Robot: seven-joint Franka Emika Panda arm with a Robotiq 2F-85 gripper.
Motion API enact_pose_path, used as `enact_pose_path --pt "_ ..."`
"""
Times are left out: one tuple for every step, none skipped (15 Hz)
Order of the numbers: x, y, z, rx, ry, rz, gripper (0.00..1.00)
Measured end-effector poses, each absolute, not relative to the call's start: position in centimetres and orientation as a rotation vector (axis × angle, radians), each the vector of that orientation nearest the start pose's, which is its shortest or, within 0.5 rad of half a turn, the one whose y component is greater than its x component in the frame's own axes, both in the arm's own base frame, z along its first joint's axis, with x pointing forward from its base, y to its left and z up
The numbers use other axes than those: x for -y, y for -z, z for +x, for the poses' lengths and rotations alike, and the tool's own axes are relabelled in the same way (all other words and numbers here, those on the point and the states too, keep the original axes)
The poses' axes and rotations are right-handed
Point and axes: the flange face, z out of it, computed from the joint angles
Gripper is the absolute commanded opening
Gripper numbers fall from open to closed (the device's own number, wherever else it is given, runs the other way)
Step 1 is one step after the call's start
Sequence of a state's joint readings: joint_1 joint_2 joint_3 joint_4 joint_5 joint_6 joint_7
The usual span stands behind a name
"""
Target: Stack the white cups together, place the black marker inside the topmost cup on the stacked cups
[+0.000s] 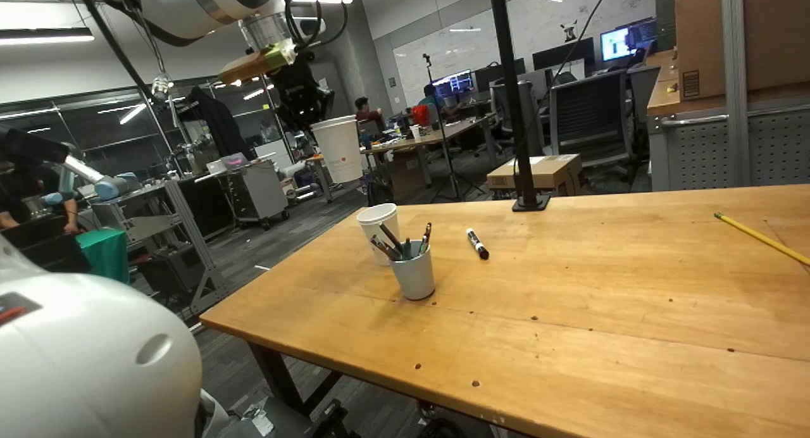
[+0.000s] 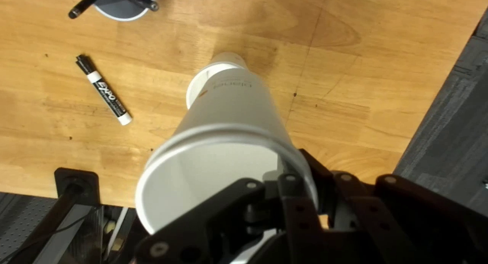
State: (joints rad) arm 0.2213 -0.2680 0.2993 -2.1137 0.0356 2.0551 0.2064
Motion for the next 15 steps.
enact_pose_path --pt "-26.1 -54.2 42.6 0.439 0.299 -3.046 0.02" --pt "-26.2 -54.2 42.5 0.422 0.289 -3.028 0.02" --pt "-26.2 -54.2 42.5 0.407 0.282 -3.012 0.02" --pt "-26.3 -54.2 42.6 0.395 0.282 -2.999 0.02" --pt "-26.3 -54.2 42.6 0.384 0.282 -2.986 0.02" --pt "-26.3 -54.1 42.7 0.378 0.290 -2.973 0.02" --pt "-26.3 -54.0 42.7 0.379 0.302 -2.963 0.02" --pt "-26.4 -53.8 42.8 0.390 0.312 -2.953 0.02" --pt "-26.4 -53.5 42.9 0.408 0.322 -2.943 0.02" --pt "-26.4 -53.1 43.0 0.433 0.329 -2.936 0.02" --pt "-26.4 -52.7 43.1 0.465 0.335 -2.930 0.02" --pt "-26.4 -52.2 43.2 0.501 0.339 -2.922 0.02" --pt "-26.3 -51.6 43.3 0.539 0.336 -2.914 0.02" --pt "-26.3 -51.1 43.4 0.581 0.333 -2.906 0.02" --pt "-26.4 -50.6 43.5 0.624 0.330 -2.897 0.02"
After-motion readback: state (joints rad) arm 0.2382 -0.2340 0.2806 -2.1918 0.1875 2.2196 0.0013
